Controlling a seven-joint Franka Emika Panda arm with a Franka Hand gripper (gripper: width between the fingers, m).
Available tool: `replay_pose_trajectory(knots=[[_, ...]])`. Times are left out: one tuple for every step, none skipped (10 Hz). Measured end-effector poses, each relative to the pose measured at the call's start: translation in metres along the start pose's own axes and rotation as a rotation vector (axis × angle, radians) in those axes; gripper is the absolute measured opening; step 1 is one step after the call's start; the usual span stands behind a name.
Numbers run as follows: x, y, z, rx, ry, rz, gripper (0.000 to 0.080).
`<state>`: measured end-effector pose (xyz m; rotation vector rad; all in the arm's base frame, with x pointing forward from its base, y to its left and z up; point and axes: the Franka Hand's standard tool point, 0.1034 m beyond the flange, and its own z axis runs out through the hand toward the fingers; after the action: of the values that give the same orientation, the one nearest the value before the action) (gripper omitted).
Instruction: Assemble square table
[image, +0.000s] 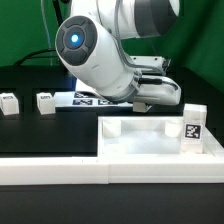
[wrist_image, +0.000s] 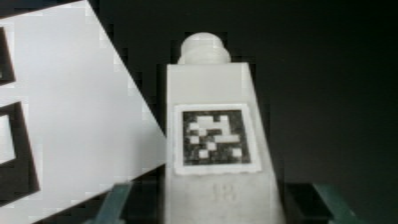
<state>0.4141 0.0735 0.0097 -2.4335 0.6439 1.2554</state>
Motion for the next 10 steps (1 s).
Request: replay_pose_trajectory(knots=[[0.0, 0.0, 0.0, 0.0, 0.0, 0.0, 0.029], [0.0, 0.0, 0.0, 0.0, 0.0, 0.0, 0.029], [0.0, 0.0, 0.0, 0.0, 0.0, 0.0, 0.029], [0.001, -0.001, -0.003, 0.002, 0.005, -0.001, 0.029], [-0.005, -0.004, -0.026, 0.0, 0.002, -0.023, 0.029], [-0.011, -0.011, -0.063, 0.014, 0.021, -0.057, 0.029], [-0.015, -0.017, -0.099, 0.029, 0.041, -0.093, 0.0291], [-0.019, -0.022, -0.117, 0.022, 0.06, -0.112, 0.0291], [-0.025, -0.029, -0.123, 0.005, 0.111, -0.132, 0.0291], [-0.018, -0.031, -0.123, 0.016, 0.211, -0.131, 0.0291]])
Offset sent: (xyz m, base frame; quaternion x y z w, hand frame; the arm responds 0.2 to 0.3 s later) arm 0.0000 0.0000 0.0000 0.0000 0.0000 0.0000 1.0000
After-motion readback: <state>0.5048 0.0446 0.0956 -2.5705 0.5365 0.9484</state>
